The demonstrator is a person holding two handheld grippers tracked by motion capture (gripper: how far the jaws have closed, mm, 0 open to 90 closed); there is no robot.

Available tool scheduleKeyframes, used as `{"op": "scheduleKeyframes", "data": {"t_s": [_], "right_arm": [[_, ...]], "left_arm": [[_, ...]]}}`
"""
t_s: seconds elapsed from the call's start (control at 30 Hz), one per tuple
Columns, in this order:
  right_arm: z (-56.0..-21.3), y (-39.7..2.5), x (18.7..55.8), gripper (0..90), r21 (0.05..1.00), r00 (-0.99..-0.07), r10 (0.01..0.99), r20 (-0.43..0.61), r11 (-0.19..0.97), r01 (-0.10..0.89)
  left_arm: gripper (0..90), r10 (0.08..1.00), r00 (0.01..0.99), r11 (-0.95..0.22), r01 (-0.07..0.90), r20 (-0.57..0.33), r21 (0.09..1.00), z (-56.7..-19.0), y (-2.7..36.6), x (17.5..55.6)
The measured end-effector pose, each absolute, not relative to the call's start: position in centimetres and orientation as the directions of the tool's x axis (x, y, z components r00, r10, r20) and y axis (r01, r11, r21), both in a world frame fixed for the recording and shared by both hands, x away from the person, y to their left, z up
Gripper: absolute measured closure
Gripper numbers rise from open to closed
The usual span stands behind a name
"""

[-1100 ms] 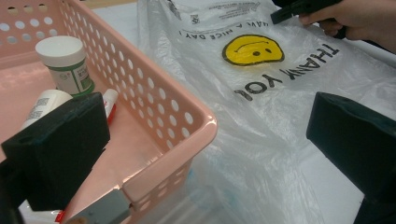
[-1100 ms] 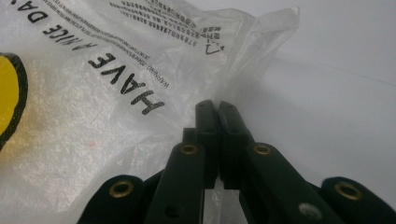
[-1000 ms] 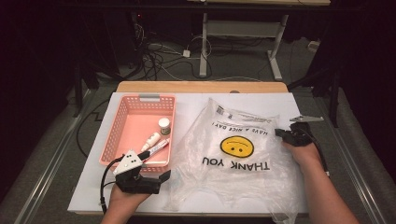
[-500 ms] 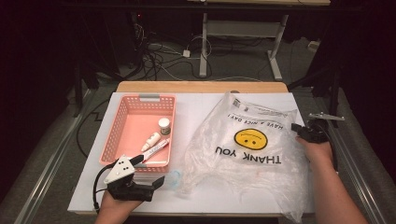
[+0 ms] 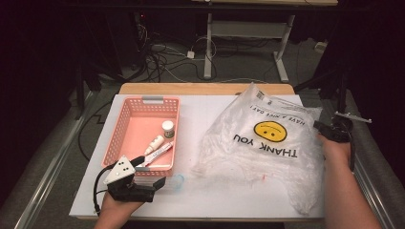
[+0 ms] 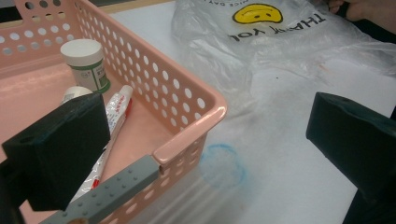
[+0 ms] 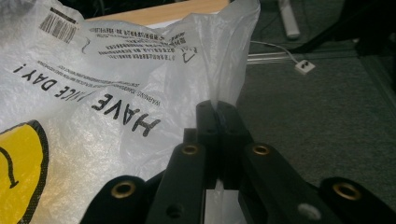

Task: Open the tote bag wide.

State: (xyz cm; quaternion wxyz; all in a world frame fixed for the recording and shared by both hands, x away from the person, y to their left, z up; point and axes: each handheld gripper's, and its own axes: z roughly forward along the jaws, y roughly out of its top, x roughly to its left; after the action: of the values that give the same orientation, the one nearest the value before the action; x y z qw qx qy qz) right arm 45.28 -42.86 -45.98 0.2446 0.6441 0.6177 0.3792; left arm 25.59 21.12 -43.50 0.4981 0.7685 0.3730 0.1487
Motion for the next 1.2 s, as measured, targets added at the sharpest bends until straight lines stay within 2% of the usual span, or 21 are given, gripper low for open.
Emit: {"op": "scheduleKeyframes", "data": {"t_s": [0.23,0.4,0.53,0.67,0.8,0.93,1.07,1.2], "right_arm": [[-46.1,-43.2,43.6,90.0,0.794,-0.021,0.982,0.187,-0.138,0.592],[-46.1,-42.0,41.8,89.2,0.802,-0.069,0.991,0.114,-0.051,0.595],[-46.2,-40.7,40.1,80.4,0.797,-0.119,0.990,0.070,0.016,0.604],[-46.4,-39.8,38.3,69.4,0.790,-0.176,0.982,0.072,0.052,0.610],[-46.5,-39.3,36.6,59.5,0.806,-0.233,0.967,0.105,0.055,0.590],[-46.3,-39.4,35.1,51.8,0.824,-0.242,0.967,0.083,0.070,0.562],[-45.9,-39.5,33.8,49.8,0.848,-0.247,0.967,0.066,0.076,0.524],[-44.8,-38.7,32.4,49.0,0.870,-0.293,0.955,0.054,0.099,0.483]], "left_arm": [[0.0,0.720,0.679,-0.229,0.423,-0.140,0.877,-43.6,21.1,25.6],[0.0,0.710,0.687,-0.232,0.435,-0.154,0.870,-43.8,21.1,26.0],[0.0,0.706,0.692,-0.242,0.439,-0.154,0.865,-44.0,20.9,26.0],[0.0,0.703,0.695,-0.238,0.429,-0.151,0.871,-43.8,21.0,25.9],[0.0,0.705,0.693,-0.235,0.429,-0.150,0.872,-43.9,21.2,26.0],[0.0,0.710,0.687,-0.223,0.430,-0.156,0.875,-43.9,21.4,26.0],[0.0,0.714,0.684,-0.221,0.427,-0.153,0.877,-43.8,21.5,25.9],[0.0,0.715,0.682,-0.221,0.429,-0.153,0.876,-43.8,21.4,25.9]]}}
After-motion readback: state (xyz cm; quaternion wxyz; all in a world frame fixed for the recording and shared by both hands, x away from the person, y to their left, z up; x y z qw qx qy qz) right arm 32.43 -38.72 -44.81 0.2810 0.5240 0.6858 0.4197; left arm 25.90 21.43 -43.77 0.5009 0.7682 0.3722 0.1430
